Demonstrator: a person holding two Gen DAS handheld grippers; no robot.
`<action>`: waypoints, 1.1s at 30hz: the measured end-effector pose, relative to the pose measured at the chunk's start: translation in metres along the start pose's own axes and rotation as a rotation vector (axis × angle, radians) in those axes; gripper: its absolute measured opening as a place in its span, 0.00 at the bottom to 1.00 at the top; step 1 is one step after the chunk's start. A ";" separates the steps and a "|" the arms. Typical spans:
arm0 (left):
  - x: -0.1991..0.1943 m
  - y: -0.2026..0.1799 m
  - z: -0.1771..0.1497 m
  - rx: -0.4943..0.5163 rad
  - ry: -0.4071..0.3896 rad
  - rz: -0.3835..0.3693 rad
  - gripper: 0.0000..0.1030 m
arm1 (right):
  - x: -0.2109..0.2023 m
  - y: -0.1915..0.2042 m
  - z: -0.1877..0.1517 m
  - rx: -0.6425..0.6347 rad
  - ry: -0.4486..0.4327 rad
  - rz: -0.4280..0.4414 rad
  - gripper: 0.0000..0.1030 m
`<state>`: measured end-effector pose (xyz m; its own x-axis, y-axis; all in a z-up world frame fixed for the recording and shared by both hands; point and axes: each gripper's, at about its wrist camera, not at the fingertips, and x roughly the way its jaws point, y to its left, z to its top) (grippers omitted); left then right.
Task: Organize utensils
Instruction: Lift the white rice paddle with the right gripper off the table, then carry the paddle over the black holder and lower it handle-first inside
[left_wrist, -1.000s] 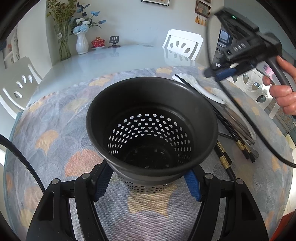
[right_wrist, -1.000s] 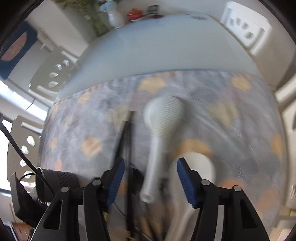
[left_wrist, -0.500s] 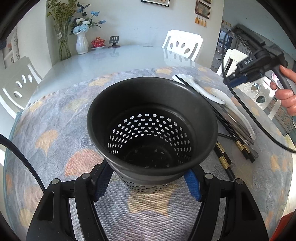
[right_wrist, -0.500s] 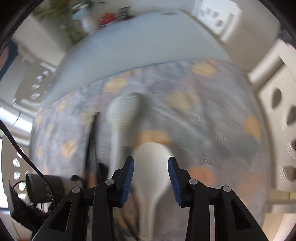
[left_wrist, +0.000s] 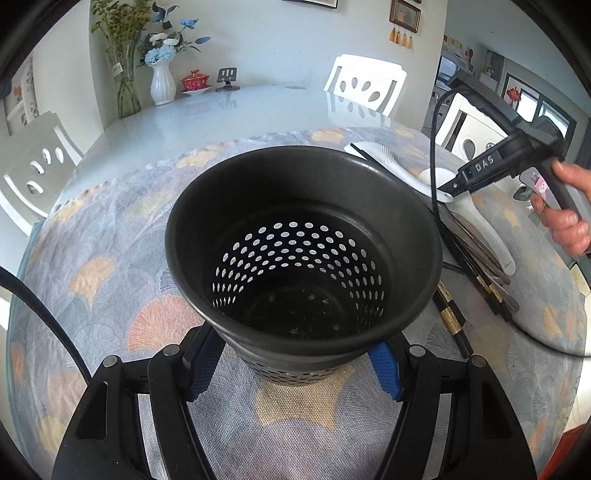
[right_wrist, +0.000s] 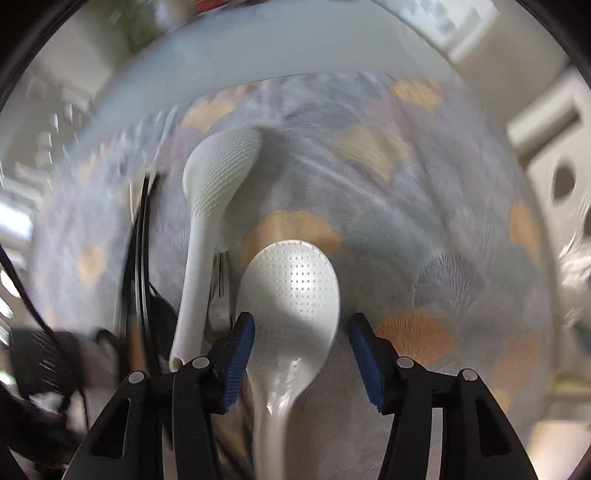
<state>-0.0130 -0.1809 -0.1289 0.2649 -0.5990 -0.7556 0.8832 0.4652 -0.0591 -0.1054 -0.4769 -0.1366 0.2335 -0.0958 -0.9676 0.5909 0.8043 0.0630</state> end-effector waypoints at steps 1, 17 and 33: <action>0.000 -0.001 0.000 0.003 0.001 0.002 0.66 | -0.001 0.001 -0.001 0.001 -0.005 0.013 0.42; 0.001 -0.002 -0.001 0.003 0.006 0.005 0.66 | -0.004 -0.023 0.000 0.110 -0.020 0.245 0.10; 0.001 0.000 -0.002 0.004 0.008 0.008 0.66 | -0.069 -0.033 -0.006 0.143 -0.227 0.338 0.04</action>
<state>-0.0133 -0.1802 -0.1310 0.2686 -0.5898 -0.7616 0.8828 0.4671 -0.0503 -0.1461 -0.4935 -0.0735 0.5868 0.0195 -0.8095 0.5495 0.7247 0.4157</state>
